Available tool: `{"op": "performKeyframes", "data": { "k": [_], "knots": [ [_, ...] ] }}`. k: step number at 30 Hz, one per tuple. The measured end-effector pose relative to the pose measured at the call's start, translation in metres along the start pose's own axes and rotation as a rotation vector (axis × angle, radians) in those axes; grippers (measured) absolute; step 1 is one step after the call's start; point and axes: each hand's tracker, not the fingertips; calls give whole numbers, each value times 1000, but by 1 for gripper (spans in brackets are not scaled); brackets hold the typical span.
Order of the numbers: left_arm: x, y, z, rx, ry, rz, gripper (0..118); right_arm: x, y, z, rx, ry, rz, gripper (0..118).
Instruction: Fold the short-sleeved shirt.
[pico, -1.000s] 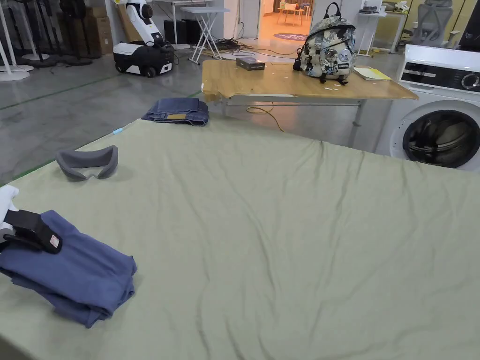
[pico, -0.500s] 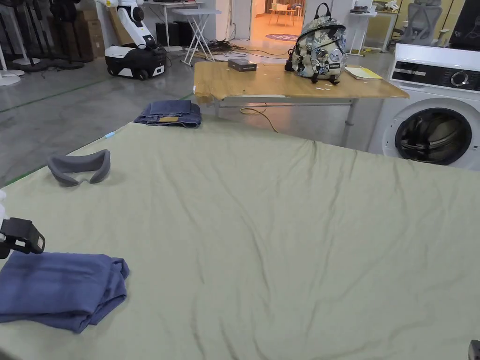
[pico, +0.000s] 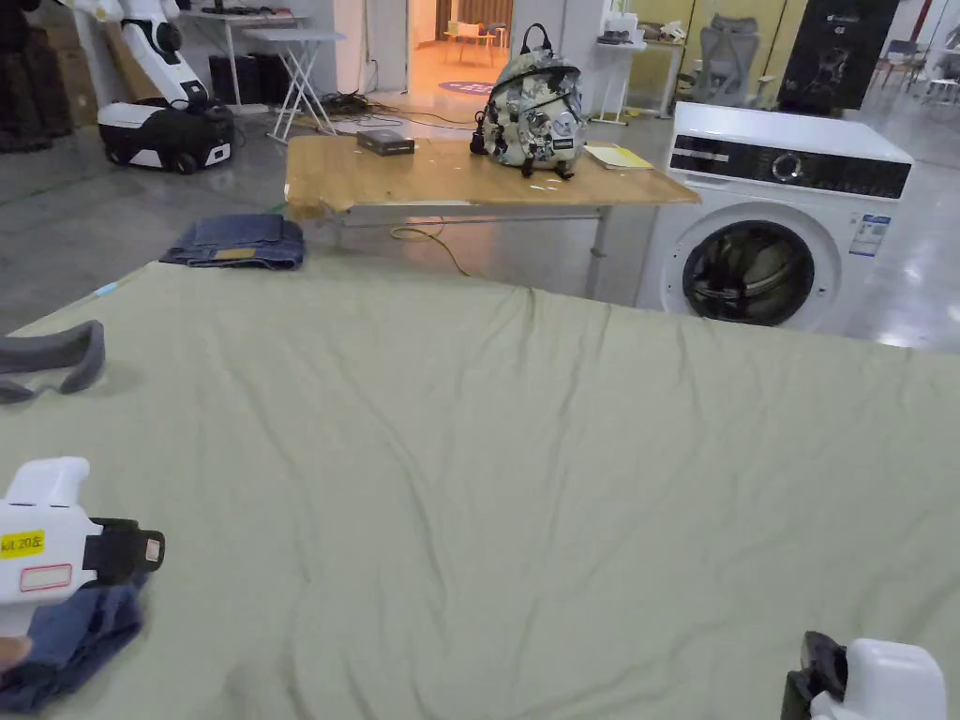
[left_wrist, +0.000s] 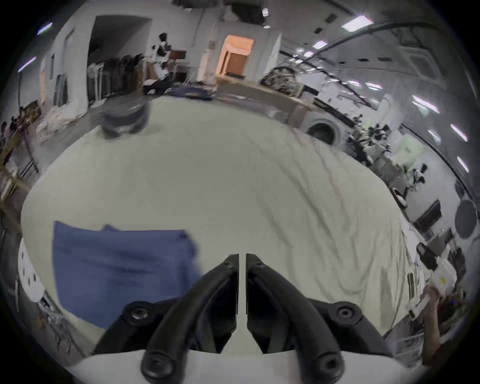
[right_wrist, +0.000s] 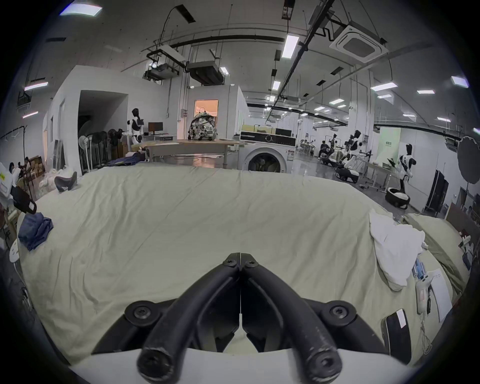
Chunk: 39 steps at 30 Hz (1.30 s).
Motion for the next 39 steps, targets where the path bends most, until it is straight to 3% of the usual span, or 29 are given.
{"op": "performKeyframes", "data": {
  "k": [3,9,15,21,31,32,35,37,38,39],
  "knots": [
    [64,-15,-7,38,-61,-68,0,2,6,1,12,-6,-17,0],
    [164,-47,-25,226,-40,-266,0,2,15,7,56,-8,-34,0],
    [245,-78,-25,398,56,-377,0,-4,24,12,104,-15,-43,0],
    [278,-83,-13,507,86,-380,0,-7,27,15,144,-22,-47,0],
    [270,-72,-9,536,84,-289,0,-6,28,13,186,-48,-48,0],
    [269,-72,-10,536,81,-279,2,-7,28,13,191,-57,-43,6],
    [266,-68,-13,532,97,-265,29,-6,30,12,175,-39,-61,27],
    [265,-68,-12,535,94,-259,61,-4,30,10,175,-51,-64,75],
    [263,-67,-13,541,95,-258,70,-4,29,9,175,-55,-67,92],
    [262,-66,-12,551,91,-254,73,-3,29,9,182,-65,-70,98]
  ]
}}
